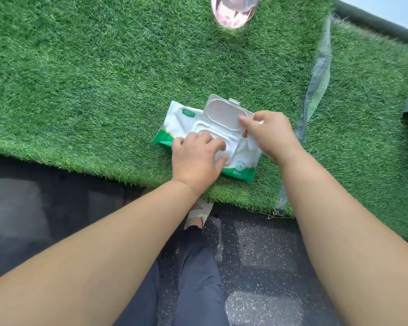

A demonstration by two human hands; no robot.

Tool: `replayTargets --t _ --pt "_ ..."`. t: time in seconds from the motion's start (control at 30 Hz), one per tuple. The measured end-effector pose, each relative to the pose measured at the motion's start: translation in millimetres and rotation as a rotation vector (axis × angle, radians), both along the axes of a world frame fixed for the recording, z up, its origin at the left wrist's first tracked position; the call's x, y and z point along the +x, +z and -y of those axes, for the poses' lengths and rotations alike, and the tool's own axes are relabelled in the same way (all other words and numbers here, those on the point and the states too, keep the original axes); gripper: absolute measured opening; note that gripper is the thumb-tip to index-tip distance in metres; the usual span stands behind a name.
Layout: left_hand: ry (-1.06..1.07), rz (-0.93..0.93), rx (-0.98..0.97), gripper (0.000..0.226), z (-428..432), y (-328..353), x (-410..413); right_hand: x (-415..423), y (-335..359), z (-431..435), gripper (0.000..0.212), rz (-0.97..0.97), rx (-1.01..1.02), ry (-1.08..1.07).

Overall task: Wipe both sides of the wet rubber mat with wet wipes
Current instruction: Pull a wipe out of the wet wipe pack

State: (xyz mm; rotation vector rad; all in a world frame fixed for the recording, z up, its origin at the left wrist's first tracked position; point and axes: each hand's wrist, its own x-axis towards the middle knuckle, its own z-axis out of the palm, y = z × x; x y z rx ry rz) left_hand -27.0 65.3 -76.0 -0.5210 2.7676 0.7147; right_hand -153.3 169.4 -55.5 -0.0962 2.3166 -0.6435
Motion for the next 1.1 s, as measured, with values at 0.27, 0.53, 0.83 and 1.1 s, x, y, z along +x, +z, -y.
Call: replayTargets --t 0.27,0.53,0.83,1.1 --pt "0.184 -0.004 0.081 0.014 12.8 -8.3 -1.0 22.7 -3.5 -5.6 0.027 -0.080 0.165 -0.002" --pt "-0.234 -0.011 -0.189 0.036 9.9 -10.3 20.3 50.9 -13.6 2.1 0.035 0.143 0.169 -0.211" --pt "0.053 -0.035 0.316 0.036 7.1 7.8 4.9 43.7 6.7 -7.0 0.027 0.242 -0.134 -0.340" --pt "0.348 -0.201 0.504 0.020 25.0 22.9 14.9 46.6 4.6 -5.6 0.008 -0.083 -0.129 -0.416"
